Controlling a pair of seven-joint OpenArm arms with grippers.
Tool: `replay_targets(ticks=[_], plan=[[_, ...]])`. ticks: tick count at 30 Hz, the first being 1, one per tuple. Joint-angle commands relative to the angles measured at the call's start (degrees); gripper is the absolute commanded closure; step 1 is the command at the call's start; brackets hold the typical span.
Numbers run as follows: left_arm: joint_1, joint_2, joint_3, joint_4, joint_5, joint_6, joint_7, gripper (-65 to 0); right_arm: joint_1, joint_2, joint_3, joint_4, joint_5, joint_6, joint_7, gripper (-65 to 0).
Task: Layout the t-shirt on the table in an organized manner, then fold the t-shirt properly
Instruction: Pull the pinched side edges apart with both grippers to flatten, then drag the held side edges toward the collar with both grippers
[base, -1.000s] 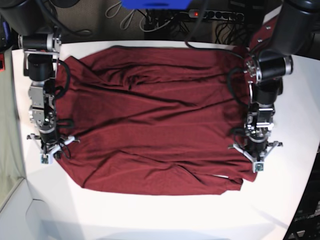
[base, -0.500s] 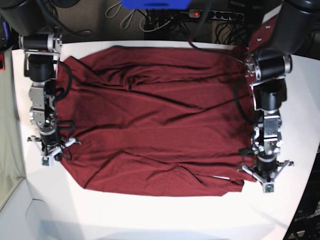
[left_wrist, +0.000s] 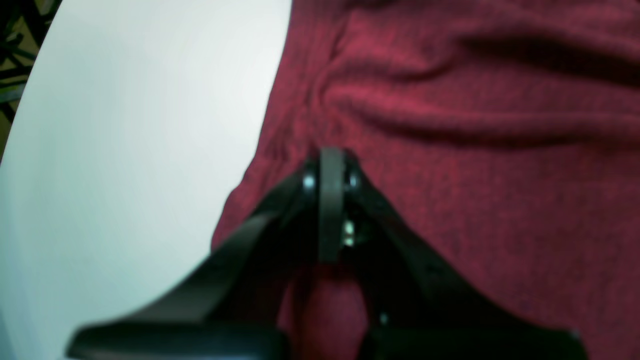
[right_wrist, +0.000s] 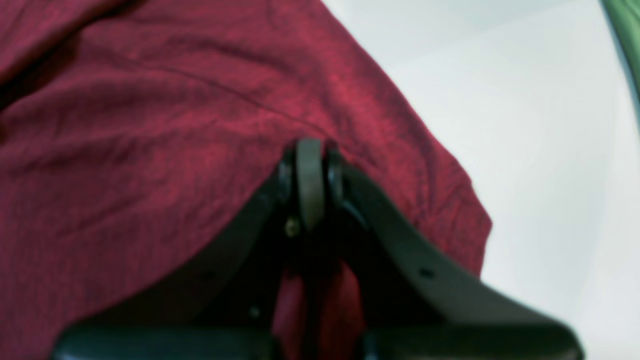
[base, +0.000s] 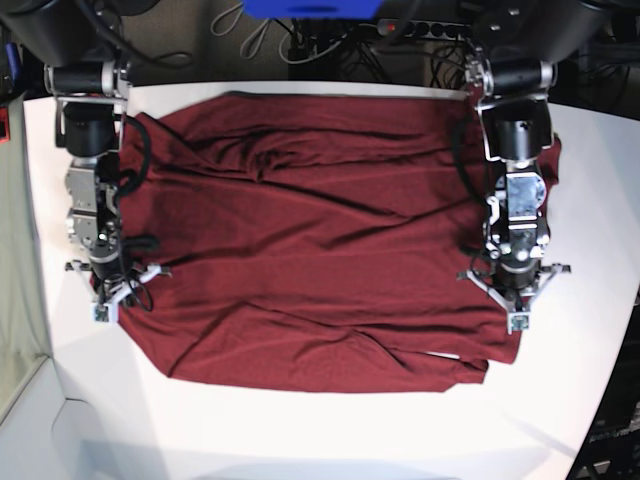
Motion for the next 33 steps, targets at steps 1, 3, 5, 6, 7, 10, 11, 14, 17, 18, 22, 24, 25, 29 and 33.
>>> replay_targets(ticks=[1, 3, 5, 6, 7, 10, 11, 14, 17, 18, 22, 24, 25, 29, 33], plan=[[-1.69, -0.35, 0.04, -0.62, 0.10, 0.40, -1.19, -0.2, 2.03, 0.69, 0.16, 0.25, -0.08, 0.17, -0.01, 0.0], [-2.31, -0.35, 0.13, -3.44, 0.10, 0.40, -3.91, -0.2, 2.20, 0.69, 0.16, -0.28, -0.08, 0.17, -0.01, 0.0], [-4.15, -0.35, 0.22, -8.18, 0.10, 0.40, -8.31, -0.2, 2.82, 0.69, 0.16, -2.13, -0.17, 0.17, -0.01, 0.0], [-5.21, -0.35, 0.22, -11.61, 0.19, 0.40, -10.68, -0.2, 3.79, 0.69, 0.16, -3.36, -0.17, 0.17, 0.08, 0.0], [-6.44, -0.35, 0.22, -15.13, 0.19, 0.49, -12.97, -0.2, 4.84, 0.69, 0.08, -4.77, -0.17, 0.17, 0.08, 0.0], [-10.31, -1.23, 0.22, -24.80, 0.28, 0.84, -19.30, -0.2, 7.48, 0.77, 0.08, -8.99, -0.17, 0.17, 0.08, 0.0], [-11.80, -1.58, 0.22, -27.53, 0.28, 0.84, -21.32, -0.2, 8.01, 0.77, 0.08, -9.69, -0.17, 0.17, 0.08, 0.0], [-15.50, -2.29, 0.22, -33.77, 0.28, 0.93, -25.89, -0.2, 8.89, 1.30, -0.01, -10.57, -0.17, 0.17, 0.16, 0.0], [-17.52, -4.13, 0.13, -35.61, 0.19, 0.93, -28.00, -0.2, 10.82, 1.48, -0.01, -10.83, -0.25, 0.17, 2.01, 0.0], [-17.78, -4.49, 0.13, -35.61, 0.19, 0.93, -28.18, -0.2, 10.99, 1.57, -0.01, -10.83, -0.25, 0.17, 2.71, 0.0], [-20.77, -5.89, 0.13, -35.61, 0.10, 0.93, -28.27, -0.2, 12.49, 2.71, 0.08, -10.83, -0.25, 0.17, 5.70, 0.0], [-21.91, -6.07, 0.04, -35.44, 0.10, 0.93, -28.27, -0.2, 12.75, 2.97, 0.34, -10.39, -0.25, 0.17, 6.05, 0.0], [-22.44, -6.07, 0.04, -34.73, 0.10, 0.93, -28.27, -0.2, 12.93, 3.32, 0.43, -9.86, -0.17, 0.17, 6.05, 0.0], [-22.88, -5.89, 0.04, -29.99, 0.10, 0.93, -28.00, -0.2, 13.72, 3.68, 0.51, -8.46, -0.17, 0.17, 5.70, 0.0], [-22.79, -4.75, 0.04, -23.83, 0.10, 0.93, -24.49, -0.2, 13.37, 4.73, 0.51, -8.46, 0.01, 0.17, 5.53, 0.0]])
